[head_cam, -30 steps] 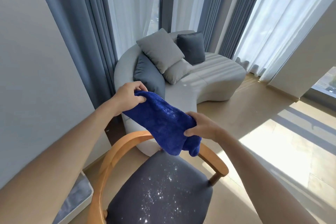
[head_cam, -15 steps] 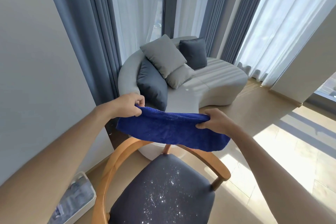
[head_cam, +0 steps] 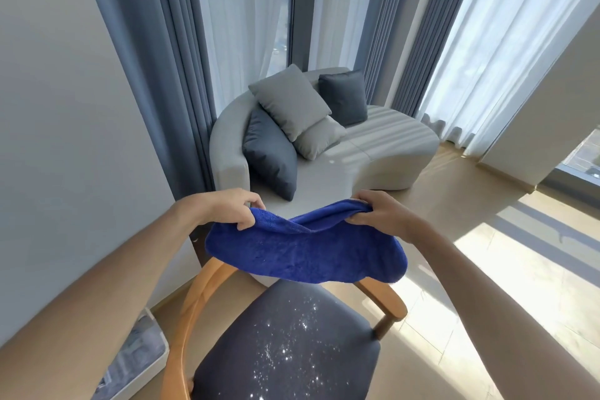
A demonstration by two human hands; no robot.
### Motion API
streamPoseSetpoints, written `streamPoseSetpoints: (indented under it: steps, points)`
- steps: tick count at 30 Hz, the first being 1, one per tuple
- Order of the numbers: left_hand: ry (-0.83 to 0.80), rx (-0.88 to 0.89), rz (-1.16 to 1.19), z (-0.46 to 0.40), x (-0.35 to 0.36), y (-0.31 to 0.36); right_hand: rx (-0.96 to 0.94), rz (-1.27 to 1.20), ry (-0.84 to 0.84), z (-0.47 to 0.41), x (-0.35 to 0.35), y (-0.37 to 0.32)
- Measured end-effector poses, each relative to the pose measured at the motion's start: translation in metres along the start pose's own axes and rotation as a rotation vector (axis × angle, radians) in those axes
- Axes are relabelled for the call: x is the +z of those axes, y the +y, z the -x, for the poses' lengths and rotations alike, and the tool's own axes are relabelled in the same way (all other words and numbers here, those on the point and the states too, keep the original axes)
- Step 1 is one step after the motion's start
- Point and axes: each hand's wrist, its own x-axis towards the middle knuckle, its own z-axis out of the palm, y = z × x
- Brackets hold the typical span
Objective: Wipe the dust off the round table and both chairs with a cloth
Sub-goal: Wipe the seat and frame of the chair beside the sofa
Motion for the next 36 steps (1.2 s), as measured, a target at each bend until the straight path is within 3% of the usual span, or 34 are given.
streamPoseSetpoints:
  steps: [6, 10, 15, 21, 28, 32, 36]
  points:
    - [-0.114, -0.034, 0.033, 0.005, 0.007, 0.001, 0.005, -0.056, -0.052, 0.002, 0.002, 0.000]
    - [-0.103, -0.019, 0.044, 0.006, 0.006, -0.001, 0.012, -0.088, -0.125, 0.005, 0.000, -0.002]
    - [-0.015, 0.013, 0.017, 0.004, 0.005, -0.006, 0.068, -0.051, -0.210, 0.007, -0.003, -0.001]
    - [0.173, 0.055, 0.016, -0.005, 0.006, -0.014, 0.080, 0.033, -0.135, 0.002, 0.001, 0.008]
    - [0.313, 0.108, -0.200, -0.009, 0.004, -0.009, 0.081, 0.121, -0.129, 0.000, 0.013, 0.013]
    - [0.355, 0.138, -0.127, -0.006, 0.000, -0.005, 0.088, 0.053, -0.136, 0.001, 0.018, 0.015]
    - [0.394, 0.257, 0.045, -0.002, -0.001, 0.007, 0.137, 0.254, -0.296, 0.000, 0.029, 0.012]
